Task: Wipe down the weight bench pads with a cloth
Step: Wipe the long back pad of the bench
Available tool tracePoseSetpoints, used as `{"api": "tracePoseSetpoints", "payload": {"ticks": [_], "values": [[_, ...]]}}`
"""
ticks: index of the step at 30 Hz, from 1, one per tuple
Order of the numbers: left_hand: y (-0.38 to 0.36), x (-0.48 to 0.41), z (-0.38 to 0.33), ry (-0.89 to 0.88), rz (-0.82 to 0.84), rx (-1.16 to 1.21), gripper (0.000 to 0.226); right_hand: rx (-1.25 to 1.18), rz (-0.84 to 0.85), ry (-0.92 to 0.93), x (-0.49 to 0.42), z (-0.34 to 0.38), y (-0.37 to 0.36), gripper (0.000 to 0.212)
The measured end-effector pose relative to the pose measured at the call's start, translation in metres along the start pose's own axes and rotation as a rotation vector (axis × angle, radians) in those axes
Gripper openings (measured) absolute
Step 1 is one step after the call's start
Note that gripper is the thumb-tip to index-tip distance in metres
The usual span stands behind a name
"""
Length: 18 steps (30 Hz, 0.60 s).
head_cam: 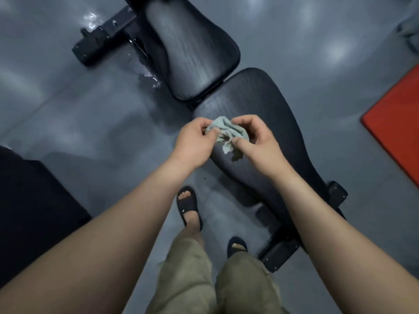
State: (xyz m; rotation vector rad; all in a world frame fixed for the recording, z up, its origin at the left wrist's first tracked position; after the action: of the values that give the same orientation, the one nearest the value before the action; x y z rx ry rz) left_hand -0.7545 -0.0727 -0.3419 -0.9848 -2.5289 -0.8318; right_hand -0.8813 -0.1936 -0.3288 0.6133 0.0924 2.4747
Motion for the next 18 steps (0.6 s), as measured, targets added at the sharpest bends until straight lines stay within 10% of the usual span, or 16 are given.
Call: {"api": "tracePoseSetpoints", "payload": {"ticks": [18], "values": [[0.307,0.028,-0.253,-0.076,0.030,0.651,0.014,-0.066,0.130,0.084,-0.028,0.368,-0.068,0.006]]}}
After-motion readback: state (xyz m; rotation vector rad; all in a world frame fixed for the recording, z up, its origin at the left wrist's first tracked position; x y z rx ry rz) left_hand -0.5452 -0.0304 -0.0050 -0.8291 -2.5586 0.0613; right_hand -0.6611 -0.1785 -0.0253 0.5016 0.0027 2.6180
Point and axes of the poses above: each hand's wrist, its own x-axis away from the middle knuckle, its own y-axis out of the back of the hand, z = x × y, the point moved 3 cm from there along -x, towards the middle knuckle, and after that the axes turned 2 degrees about -z, right-handed, at the moved point
